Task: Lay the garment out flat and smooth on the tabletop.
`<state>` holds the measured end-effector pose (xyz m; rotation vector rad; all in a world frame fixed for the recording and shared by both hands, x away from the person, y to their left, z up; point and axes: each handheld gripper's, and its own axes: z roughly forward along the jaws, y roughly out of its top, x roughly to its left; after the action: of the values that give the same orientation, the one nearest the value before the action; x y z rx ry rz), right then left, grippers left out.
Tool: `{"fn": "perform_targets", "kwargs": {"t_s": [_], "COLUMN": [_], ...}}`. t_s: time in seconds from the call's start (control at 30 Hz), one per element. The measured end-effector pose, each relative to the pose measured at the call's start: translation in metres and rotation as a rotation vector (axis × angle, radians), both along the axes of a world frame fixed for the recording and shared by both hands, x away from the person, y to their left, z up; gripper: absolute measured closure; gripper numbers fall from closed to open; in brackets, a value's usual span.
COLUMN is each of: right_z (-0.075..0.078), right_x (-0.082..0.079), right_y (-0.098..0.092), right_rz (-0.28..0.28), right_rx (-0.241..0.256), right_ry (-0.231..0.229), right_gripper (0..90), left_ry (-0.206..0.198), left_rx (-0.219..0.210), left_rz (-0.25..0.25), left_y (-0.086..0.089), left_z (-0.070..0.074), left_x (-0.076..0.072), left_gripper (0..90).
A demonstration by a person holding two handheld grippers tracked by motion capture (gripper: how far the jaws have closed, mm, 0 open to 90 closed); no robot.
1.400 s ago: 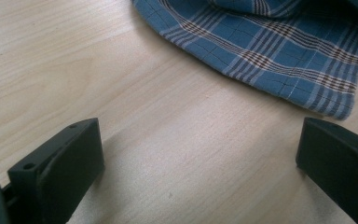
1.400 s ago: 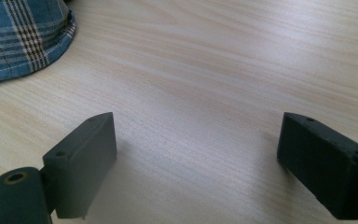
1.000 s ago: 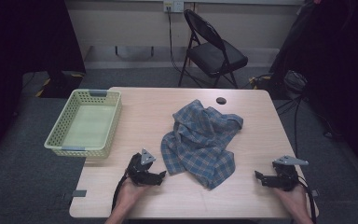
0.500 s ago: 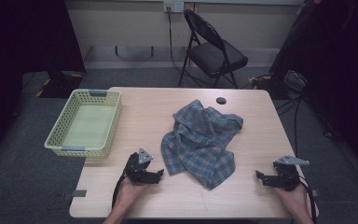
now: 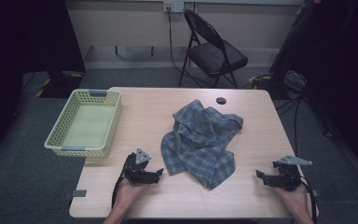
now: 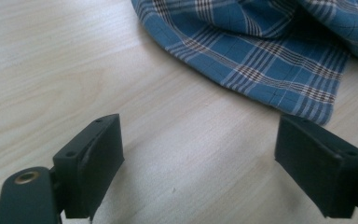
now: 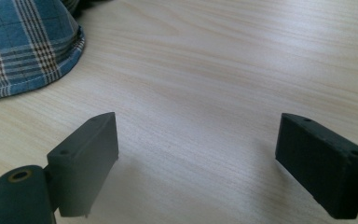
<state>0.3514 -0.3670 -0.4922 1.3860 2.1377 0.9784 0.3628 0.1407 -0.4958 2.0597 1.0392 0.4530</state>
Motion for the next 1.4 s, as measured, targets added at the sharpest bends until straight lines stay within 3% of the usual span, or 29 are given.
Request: {"fn": "perform_targets", "kwargs": {"t_s": [0.4, 0.63, 1.1, 1.2, 1.4], "right_z": [0.002, 0.008, 0.022, 0.026, 0.032], "right_x": [0.0, 0.001, 0.004, 0.003, 0.0], "right_y": [0.008, 0.016, 0.03, 0.034, 0.052], "right_rz": [0.047, 0.079, 0.12, 0.13, 0.187], "right_rx": [0.033, 0.047, 0.066, 0.078, 0.078], "right_ry": [-0.003, -0.01, -0.029, -0.054, -0.07], "right_gripper": [10.3, 8.7, 9.6, 10.3, 10.9], "left_ry": [-0.025, -0.037, -0.054, -0.052, -0.07], "left_rx": [-0.05, -0.047, -0.03, -0.023, -0.05], "left_rz": [-0.031, -0.028, -0.082, -0.095, -0.115], "left_y": [0.001, 0.0, -0.02, -0.027, -0.044], "left_z": [0.008, 0.015, 0.034, 0.038, 0.049], "left_x": [0.0, 0.002, 0.008, 0.009, 0.015], "left_gripper": [14.4, 14.5, 15.4, 15.7, 15.7]}}
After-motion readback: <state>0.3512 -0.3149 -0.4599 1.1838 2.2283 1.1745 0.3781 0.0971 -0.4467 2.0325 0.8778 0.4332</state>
